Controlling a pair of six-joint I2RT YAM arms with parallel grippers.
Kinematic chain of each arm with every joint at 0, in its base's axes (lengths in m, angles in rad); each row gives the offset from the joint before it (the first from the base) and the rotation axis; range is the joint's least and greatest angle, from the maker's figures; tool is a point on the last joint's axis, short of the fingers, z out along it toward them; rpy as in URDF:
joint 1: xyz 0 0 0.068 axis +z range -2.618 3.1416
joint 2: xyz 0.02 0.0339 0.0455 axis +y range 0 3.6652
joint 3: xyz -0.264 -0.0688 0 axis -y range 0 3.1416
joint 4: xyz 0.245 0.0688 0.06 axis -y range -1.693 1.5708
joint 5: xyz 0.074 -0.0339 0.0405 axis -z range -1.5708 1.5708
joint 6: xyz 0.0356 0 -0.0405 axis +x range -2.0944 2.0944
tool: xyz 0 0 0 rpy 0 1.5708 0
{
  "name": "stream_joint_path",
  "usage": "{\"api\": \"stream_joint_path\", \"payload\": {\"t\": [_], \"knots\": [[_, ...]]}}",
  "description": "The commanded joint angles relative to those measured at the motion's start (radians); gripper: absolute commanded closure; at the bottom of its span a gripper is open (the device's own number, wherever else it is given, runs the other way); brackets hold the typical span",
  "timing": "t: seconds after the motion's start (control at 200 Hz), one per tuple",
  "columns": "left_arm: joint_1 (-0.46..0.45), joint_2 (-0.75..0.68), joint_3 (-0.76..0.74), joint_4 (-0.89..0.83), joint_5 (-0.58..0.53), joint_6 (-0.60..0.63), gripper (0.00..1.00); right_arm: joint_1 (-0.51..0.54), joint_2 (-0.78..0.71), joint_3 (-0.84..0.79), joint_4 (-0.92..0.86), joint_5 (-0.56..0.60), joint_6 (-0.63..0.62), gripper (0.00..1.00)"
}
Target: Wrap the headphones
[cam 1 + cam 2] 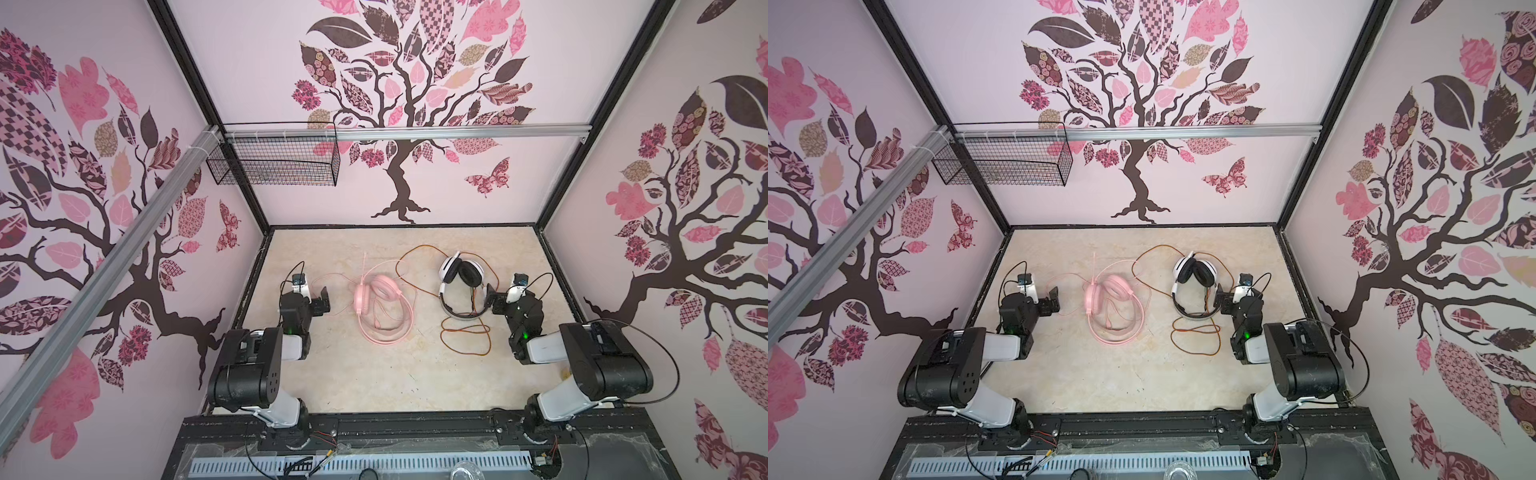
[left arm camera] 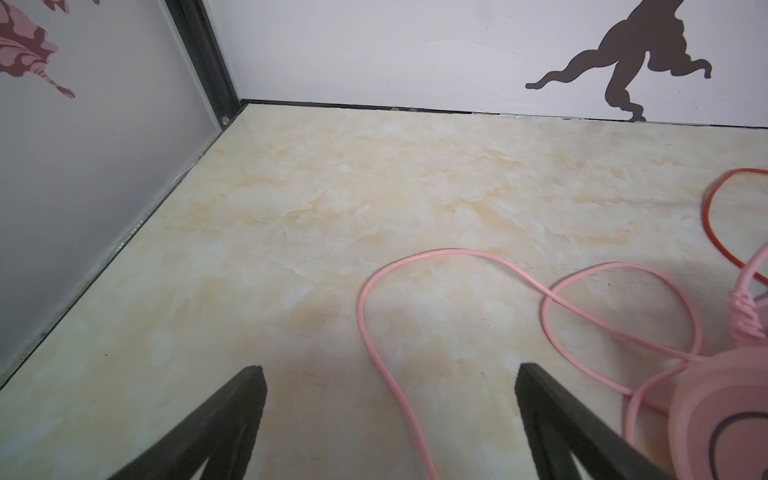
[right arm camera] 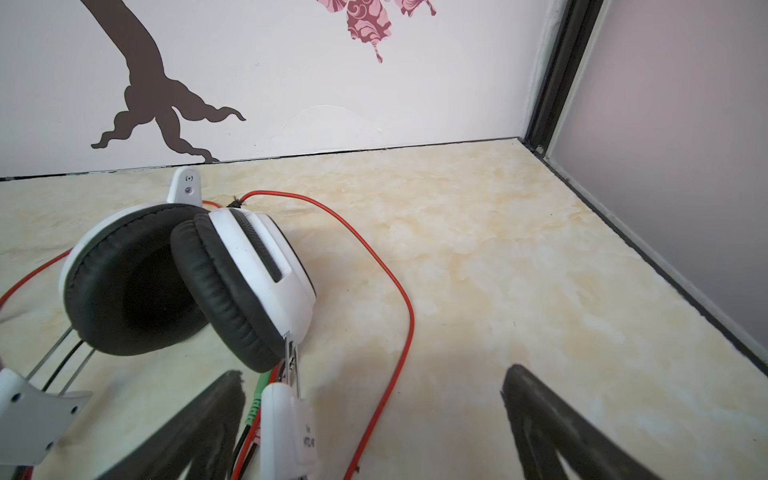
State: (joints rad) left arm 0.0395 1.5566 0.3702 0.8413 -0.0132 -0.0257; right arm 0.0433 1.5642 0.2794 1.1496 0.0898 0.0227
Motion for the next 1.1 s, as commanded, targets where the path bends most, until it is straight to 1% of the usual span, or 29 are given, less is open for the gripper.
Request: {"api": "stream_joint_path", "payload": {"t": [0.0, 0.25, 0.985, 1.02, 1.04, 1.045, 1.095], "knots": [[-0.001, 0.002, 0.026, 0.0, 0.011, -0.001, 0.03, -0.002, -0.001, 0.006, 0.012, -0.013, 0.004, 0.01], [0.0, 0.002, 0.026, 0.001, 0.012, 0.001, 0.03, 0.013, -0.003, 0.003, 0.017, 0.013, -0.005, 0.01], [0.0, 0.0, 0.023, 0.009, 0.01, 0.005, 0.03, 0.014, -0.002, 0.001, 0.023, 0.015, -0.006, 0.01], [-0.006, 0.0, 0.016, 0.026, -0.009, 0.011, 0.03, 0.018, -0.006, -0.005, 0.027, 0.014, -0.011, 0.0], [-0.022, -0.002, 0.012, 0.042, -0.037, 0.012, 0.03, 0.028, -0.01, -0.012, 0.037, 0.026, -0.02, 0.01], [-0.027, -0.005, 0.01, 0.045, -0.06, 0.012, 0.03, 0.032, -0.012, -0.016, 0.039, 0.031, -0.022, 0.0], [-0.074, -0.05, -0.001, 0.021, -0.15, 0.045, 0.03, 0.066, -0.026, -0.06, 0.108, 0.064, -0.054, 0.01]]}}
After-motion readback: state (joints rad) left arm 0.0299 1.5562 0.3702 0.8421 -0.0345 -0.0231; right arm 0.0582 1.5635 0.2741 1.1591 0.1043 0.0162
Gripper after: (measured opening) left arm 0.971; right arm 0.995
